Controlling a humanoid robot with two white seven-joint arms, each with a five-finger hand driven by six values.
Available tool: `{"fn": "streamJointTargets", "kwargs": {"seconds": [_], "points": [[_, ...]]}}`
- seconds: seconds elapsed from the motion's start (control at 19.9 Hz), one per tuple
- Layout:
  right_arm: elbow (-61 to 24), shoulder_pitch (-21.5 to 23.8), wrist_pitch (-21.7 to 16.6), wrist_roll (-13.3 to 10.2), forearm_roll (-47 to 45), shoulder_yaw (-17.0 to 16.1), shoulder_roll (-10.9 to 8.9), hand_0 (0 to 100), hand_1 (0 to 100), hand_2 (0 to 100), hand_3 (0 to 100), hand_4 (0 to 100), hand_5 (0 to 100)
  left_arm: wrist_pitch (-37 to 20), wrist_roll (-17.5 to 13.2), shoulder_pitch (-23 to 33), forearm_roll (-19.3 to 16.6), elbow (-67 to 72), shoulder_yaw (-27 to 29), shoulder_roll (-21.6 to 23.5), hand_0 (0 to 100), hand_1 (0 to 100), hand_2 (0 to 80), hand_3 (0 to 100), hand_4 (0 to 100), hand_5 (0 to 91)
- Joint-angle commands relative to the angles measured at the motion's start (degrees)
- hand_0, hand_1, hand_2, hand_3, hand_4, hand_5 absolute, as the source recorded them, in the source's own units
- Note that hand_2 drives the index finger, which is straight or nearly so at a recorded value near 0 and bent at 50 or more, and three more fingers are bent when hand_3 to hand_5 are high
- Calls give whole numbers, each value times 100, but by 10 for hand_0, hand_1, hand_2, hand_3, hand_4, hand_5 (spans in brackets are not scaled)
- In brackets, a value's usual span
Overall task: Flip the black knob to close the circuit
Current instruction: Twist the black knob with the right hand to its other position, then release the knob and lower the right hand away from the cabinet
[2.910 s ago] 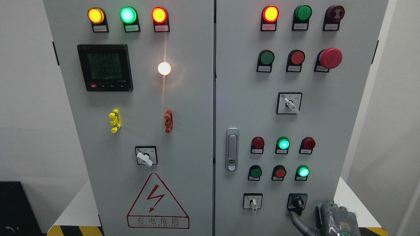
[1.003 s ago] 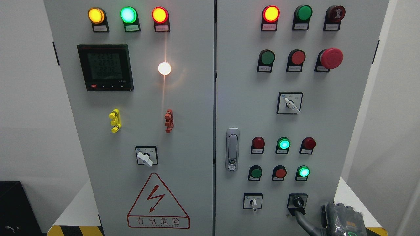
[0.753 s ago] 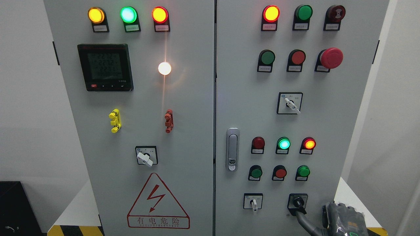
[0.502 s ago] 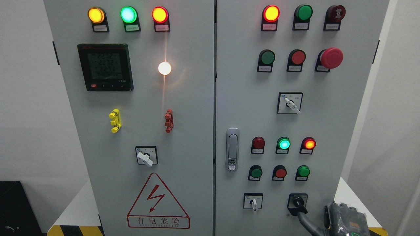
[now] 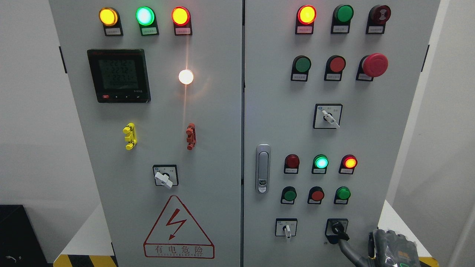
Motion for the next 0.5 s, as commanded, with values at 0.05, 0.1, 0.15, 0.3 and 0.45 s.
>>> {"fn": "streamJointTargets", "kwargs": {"seconds": [0.05,0.1,0.15,0.3,0.45], "points": [[-52,-22,-5,-45,-69,-33,8,0,16,910,1000,987,990,-4,-3,0,-1,-4,-6,1,120,556,0,0,0,0],[-52,-14,-5,-45,-69,-33,17,0,15,910,1000,987,990,-4,-3,0,-1,-4,2,1,120,556,0,0,0,0],[-52,-14,-5,-45,-69,-33,17,0,15,909,1000,986,990,-4,-3,0,-1,-4,-6,1,120,556,0,0,0,0],[-61,-14,-14,-45,-69,-25,26,0,15,909,1000,986,989,-4,-3,0,-1,4,2,1,120,556,0,0,0,0],[-105,-5,-22,-45,-69,45,26,0,15,909,1000,986,989,-4,-3,0,-1,-4,2,1,120,556,0,0,0,0]]}}
